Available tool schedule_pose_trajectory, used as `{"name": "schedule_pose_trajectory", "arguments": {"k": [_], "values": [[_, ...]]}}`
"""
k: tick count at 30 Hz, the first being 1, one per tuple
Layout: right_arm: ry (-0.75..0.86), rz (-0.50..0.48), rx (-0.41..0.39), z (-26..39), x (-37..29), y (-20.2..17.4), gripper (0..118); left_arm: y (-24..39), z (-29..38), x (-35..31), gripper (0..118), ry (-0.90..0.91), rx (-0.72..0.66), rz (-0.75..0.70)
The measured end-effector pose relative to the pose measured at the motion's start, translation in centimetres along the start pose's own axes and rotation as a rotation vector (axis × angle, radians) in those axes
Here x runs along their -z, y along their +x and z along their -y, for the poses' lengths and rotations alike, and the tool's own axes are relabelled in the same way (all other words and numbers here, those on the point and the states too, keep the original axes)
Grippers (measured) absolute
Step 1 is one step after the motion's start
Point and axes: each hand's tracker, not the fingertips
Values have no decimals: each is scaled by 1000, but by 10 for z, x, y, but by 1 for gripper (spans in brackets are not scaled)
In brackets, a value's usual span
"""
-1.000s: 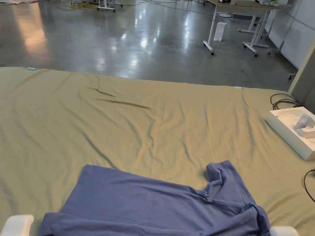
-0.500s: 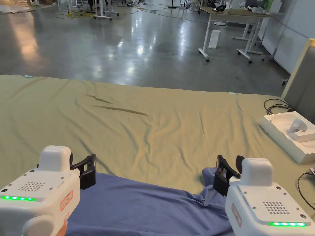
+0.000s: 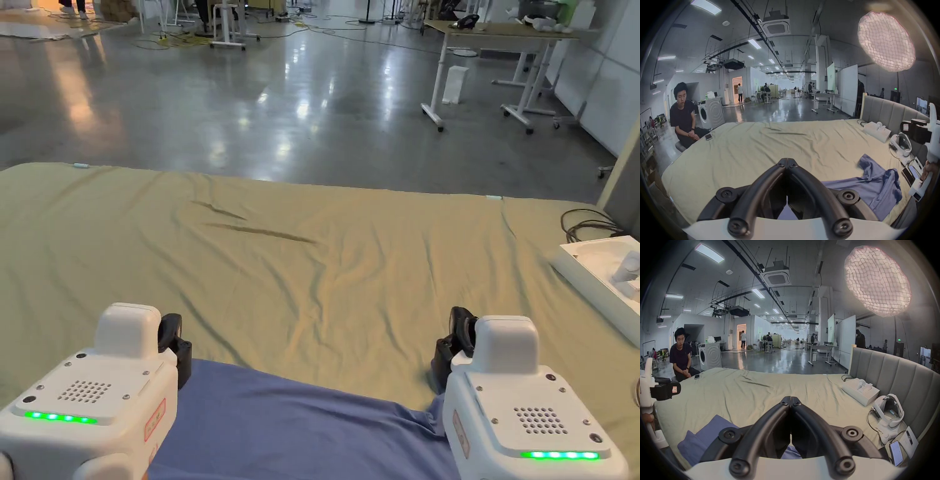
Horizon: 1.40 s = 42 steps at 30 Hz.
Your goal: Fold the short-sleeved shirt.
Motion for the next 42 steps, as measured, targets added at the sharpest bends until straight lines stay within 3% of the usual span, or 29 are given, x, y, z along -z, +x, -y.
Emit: {"name": "schedule_pose_trajectory", "arguments": {"k": [8,9,12,13,19,25,26,27,29,31,32,36,38,42], "values": [[-137,-2,-18,20,24,15,0,-56,19,127,2,-451,-45,61],[-152,4,-19,24,27,18,0,-61,22,147,13,-495,-54,58],[-208,23,-21,34,36,28,0,-70,29,193,65,-617,-50,55],[-228,30,-18,38,39,32,0,-73,32,208,66,-647,-62,69],[-313,87,-7,57,47,57,0,-72,52,267,67,-764,10,41],[-374,139,13,67,49,82,0,-48,72,275,63,-772,109,5],[-381,145,16,68,51,86,0,-44,73,272,56,-748,117,18],[-388,151,17,68,52,91,0,-40,75,269,40,-732,127,25],[-418,160,20,67,60,100,0,-31,77,263,30,-732,174,32],[-448,165,28,65,71,111,0,-25,79,261,9,-742,194,61],[-469,161,41,64,80,117,3,-24,77,262,5,-745,207,67],[-632,78,65,63,123,141,47,-36,66,251,4,-720,151,75],[-705,44,60,68,148,149,62,-40,58,238,4,-677,129,81],[-867,51,-19,93,197,157,66,-50,40,207,4,-582,80,95]]}}
